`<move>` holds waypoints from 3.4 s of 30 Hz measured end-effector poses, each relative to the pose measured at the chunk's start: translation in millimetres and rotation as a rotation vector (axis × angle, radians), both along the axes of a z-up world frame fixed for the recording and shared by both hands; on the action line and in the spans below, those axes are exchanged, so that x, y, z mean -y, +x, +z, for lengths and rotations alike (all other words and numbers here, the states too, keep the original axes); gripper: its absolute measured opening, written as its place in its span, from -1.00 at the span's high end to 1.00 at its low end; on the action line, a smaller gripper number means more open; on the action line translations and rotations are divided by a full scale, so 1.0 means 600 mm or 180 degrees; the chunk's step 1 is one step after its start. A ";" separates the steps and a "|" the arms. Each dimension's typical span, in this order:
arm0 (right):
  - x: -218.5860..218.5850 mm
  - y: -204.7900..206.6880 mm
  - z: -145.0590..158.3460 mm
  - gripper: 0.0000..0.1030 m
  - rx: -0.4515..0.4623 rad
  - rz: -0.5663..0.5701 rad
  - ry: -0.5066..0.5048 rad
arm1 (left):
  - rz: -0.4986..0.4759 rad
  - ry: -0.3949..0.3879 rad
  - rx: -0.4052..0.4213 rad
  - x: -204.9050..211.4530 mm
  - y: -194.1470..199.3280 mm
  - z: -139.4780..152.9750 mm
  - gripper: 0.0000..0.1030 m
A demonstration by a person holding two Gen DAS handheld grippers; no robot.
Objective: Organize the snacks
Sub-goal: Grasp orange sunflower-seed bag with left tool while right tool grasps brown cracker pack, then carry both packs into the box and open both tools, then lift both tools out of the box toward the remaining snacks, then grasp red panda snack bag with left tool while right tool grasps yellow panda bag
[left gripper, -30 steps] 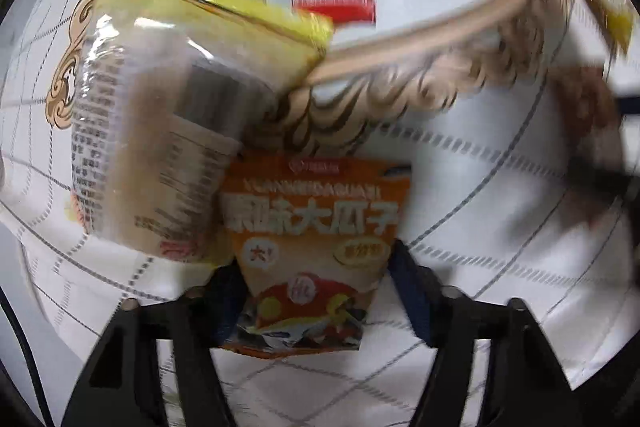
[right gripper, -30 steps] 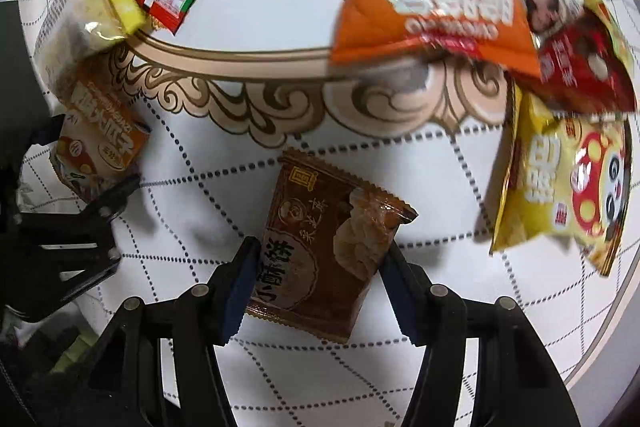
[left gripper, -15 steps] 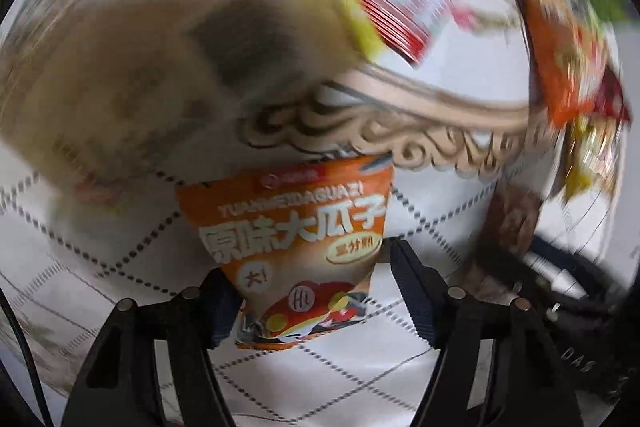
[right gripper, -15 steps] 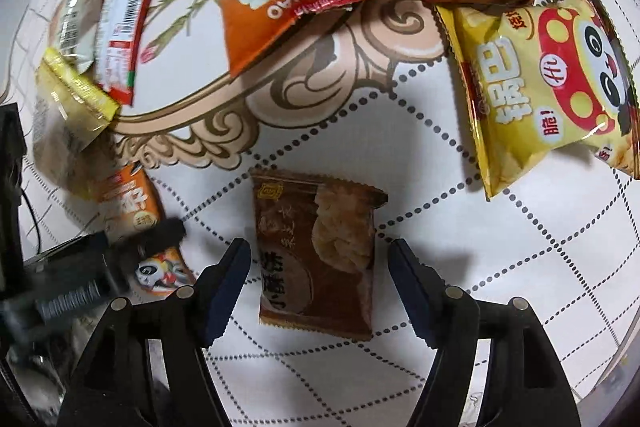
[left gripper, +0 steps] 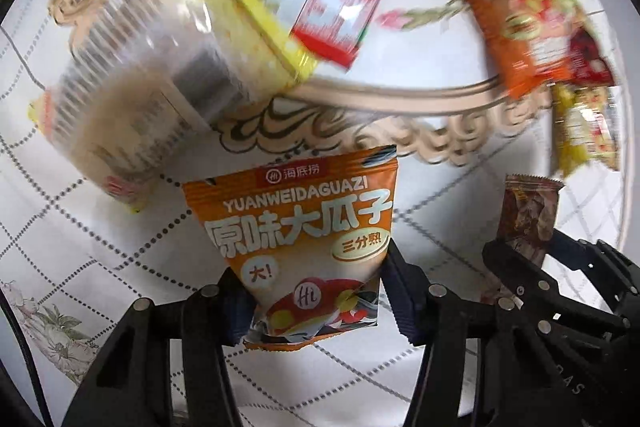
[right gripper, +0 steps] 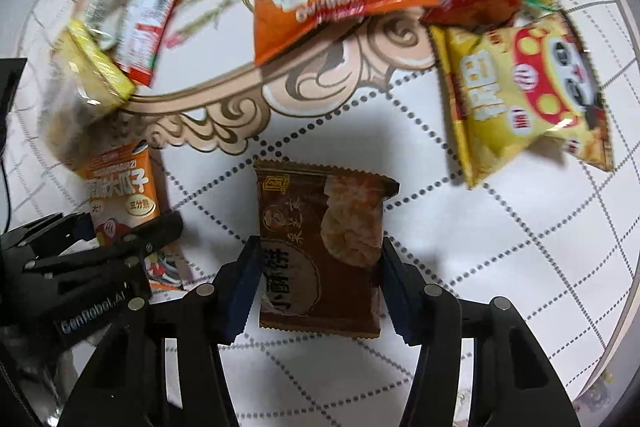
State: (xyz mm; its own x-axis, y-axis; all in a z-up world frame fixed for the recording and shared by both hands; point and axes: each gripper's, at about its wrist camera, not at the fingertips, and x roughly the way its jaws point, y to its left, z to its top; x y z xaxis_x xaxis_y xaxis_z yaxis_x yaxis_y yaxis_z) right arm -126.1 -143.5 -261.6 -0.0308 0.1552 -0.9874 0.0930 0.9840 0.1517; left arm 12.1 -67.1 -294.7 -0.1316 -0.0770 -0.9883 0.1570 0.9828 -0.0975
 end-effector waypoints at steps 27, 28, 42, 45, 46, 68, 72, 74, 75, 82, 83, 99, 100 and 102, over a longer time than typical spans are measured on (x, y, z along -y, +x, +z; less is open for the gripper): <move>0.203 0.477 0.337 -0.14 0.1159 -0.0355 0.0210 | -0.0176 -0.0484 0.0771 0.046 0.482 0.285 -0.04; 0.211 0.509 0.325 -0.14 0.1098 -0.0360 0.0185 | -0.0153 -0.0450 0.0750 0.049 0.502 0.279 -0.04; 0.237 0.693 0.216 -0.79 0.0716 -0.0300 -0.0080 | 0.0137 -0.0151 0.0577 0.036 0.676 0.158 -0.41; 0.238 0.684 0.218 -0.83 0.0692 -0.0312 -0.0074 | 0.0153 -0.0134 0.0619 0.031 0.682 0.150 -0.50; 0.236 0.684 0.217 -0.84 0.0689 -0.0298 -0.0069 | 0.0144 -0.0132 0.0627 0.031 0.679 0.151 -0.53; 0.165 0.583 0.248 -0.91 0.0938 -0.0179 -0.0269 | 0.0110 -0.0031 0.1400 0.009 0.524 0.245 -0.91; 0.151 0.547 0.266 -0.91 0.1040 -0.0150 -0.0297 | 0.0119 -0.0008 0.1575 -0.001 0.481 0.270 -0.91; 0.145 0.526 0.282 -0.91 0.1125 -0.0122 -0.0334 | 0.0130 0.0015 0.1683 -0.008 0.456 0.286 -0.91; 0.143 0.517 0.288 -0.91 0.1163 -0.0122 -0.0349 | 0.0135 0.0020 0.1743 -0.011 0.445 0.294 -0.91; 0.133 0.436 0.353 -0.91 0.1532 -0.0153 -0.0470 | 0.0186 0.0004 0.2046 -0.032 0.371 0.353 -0.91; 0.132 0.428 0.361 -0.91 0.1560 -0.0159 -0.0457 | 0.0190 -0.0005 0.2087 -0.034 0.360 0.362 -0.91; 0.145 0.260 0.344 -0.91 0.1356 -0.0330 -0.0085 | 0.0035 0.0062 0.1842 -0.017 0.215 0.312 -0.91; 0.153 0.250 0.319 -0.92 0.1239 -0.0366 -0.0068 | -0.0002 0.0075 0.1686 -0.014 0.208 0.287 -0.91; 0.167 0.232 0.278 -0.92 0.1061 -0.0438 -0.0051 | -0.0049 0.0070 0.1397 -0.005 0.197 0.240 -0.91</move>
